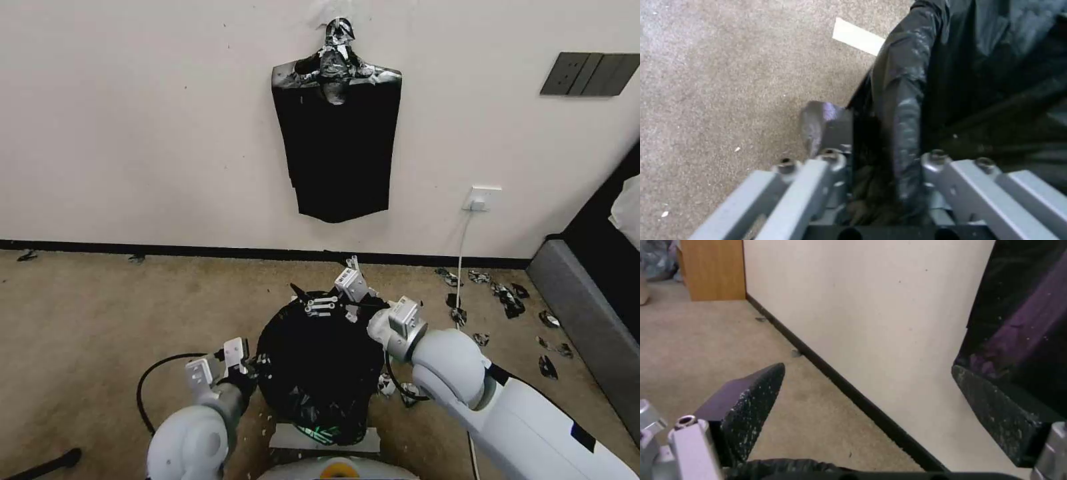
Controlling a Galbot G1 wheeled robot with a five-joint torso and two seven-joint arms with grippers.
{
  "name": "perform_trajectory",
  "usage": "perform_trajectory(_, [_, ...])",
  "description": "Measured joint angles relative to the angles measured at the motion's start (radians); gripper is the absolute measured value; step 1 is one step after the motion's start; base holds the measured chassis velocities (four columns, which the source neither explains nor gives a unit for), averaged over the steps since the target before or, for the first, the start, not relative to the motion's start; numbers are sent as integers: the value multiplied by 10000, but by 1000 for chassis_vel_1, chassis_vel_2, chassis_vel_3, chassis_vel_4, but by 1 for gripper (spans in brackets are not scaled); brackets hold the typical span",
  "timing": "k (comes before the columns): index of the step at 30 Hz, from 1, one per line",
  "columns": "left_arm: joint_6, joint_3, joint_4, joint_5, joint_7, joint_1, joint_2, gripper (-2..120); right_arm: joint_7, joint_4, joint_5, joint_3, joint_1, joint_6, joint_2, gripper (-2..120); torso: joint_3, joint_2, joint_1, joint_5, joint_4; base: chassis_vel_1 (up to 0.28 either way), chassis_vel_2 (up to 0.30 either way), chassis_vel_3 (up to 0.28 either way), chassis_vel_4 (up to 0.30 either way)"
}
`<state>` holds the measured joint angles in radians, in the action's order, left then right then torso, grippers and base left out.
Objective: Place a trash bag onto the trash bin.
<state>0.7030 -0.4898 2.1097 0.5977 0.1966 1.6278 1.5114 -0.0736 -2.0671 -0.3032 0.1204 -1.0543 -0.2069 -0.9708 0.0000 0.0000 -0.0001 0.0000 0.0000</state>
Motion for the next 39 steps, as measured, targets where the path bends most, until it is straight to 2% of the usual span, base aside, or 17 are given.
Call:
perform_trajectory(5, [-3, 17, -18, -133, -94, -32, -3, 38, -4, 39, 11, 20, -14, 0, -53, 100, 0, 0, 0, 0, 0, 0, 0, 0, 0])
perform_trajectory(7, [-18, 14, -33, -185, -140, -44, -28, 50, -4, 43, 22, 37, -61, -1, -61, 100, 0, 1, 0, 0, 0, 0, 0, 0, 0])
perform_trajectory(9, [-25, 11, -36, -192, -156, -49, -32, 53, -4, 44, 26, 39, -70, -1, -61, 100, 0, 0, 0, 0, 0, 0, 0, 0, 0])
perform_trajectory(10, [-42, -2, -39, -273, -267, -61, -47, 62, -4, 47, 31, 42, -86, -3, -62, 100, 0, 0, 0, -1, 0, 0, 0, 0, 0])
perform_trajectory(16, [-93, -36, -35, -471, -495, -94, -99, 78, 19, 73, 34, 41, -97, -8, -122, 100, 0, 0, 0, -1, 1, 0, 0, 0, 0])
perform_trajectory(19, [-261, -75, 90, -631, -729, -100, -157, 93, 746, 76, 209, -22, -232, -160, -272, 100, 0, 0, 0, 0, 0, 0, 0, 0, 0])
perform_trajectory(22, [-515, -116, 211, -778, -880, -73, -197, 99, 1496, 35, 340, -165, -421, -501, -369, 100, 0, 0, 1, 0, 1, 0, 0, 0, 0])
perform_trajectory(23, [-986, -157, 253, -985, -1129, -28, -211, 99, 1995, -50, 447, -368, -640, -745, -436, 100, 0, 0, 0, 0, 2, 0, 0, 0, 0])
perform_trajectory(24, [-986, -157, 253, -985, -1129, -28, -211, 99, 1995, -50, 447, -368, -640, -745, -436, 100, 0, 0, 0, 0, 2, 0, 0, 0, 0])
perform_trajectory(26, [-3135, -324, 113, -1737, -1875, 114, -208, 100, 2858, -284, 865, -1108, -1410, -1245, -649, 100, -1, 0, 0, 0, 2, 0, 0, 0, 0])
perform_trajectory(27, [-3135, -324, 113, -1737, -1875, 114, -208, 100, 2858, -284, 865, -1108, -1410, -1245, -649, 100, -1, 0, 0, 0, 2, 0, 0, 0, 0])
perform_trajectory(29, [-5189, -662, -210, -2637, -2507, 190, -233, 100, 3399, -517, 1538, -2133, -2480, -1352, -917, 100, 0, 0, 0, -1, -1, 0, 0, 0, 0])
perform_trajectory(30, [-5189, -662, -210, -2637, -2507, 190, -233, 100, 3399, -517, 1538, -2133, -2480, -1352, -917, 100, 0, 0, 0, -1, -1, 0, 0, 0, 0])
perform_trajectory(31, [-6012, -808, -304, -2769, -2669, 237, -298, 100, 3532, -640, 1815, -2649, -3035, -1263, -1077, 100, -1, 1, 0, -2, 0, 0, 0, 0, 0])
perform_trajectory(32, [-6012, -808, -304, -2769, -2669, 237, -298, 100, 3532, -640, 1815, -2649, -3035, -1263, -1077, 100, -1, 1, 0, -2, 0, 0, 0, 0, 0])
perform_trajectory(34, [-7087, -1076, -442, -2835, -2915, 322, -375, 100, 3688, -745, 2152, -3385, -4071, -777, -1425, 100, -1, 0, 0, -1, -1, 0, 0, 0, 0])
perform_trajectory(39, [-8126, -1267, -710, -2961, -3206, 498, -403, 100, 3701, -473, 2808, -4303, -5405, 456, -2219, 100, -1, 0, 0, -1, -1, 0, 0, 0, 0])
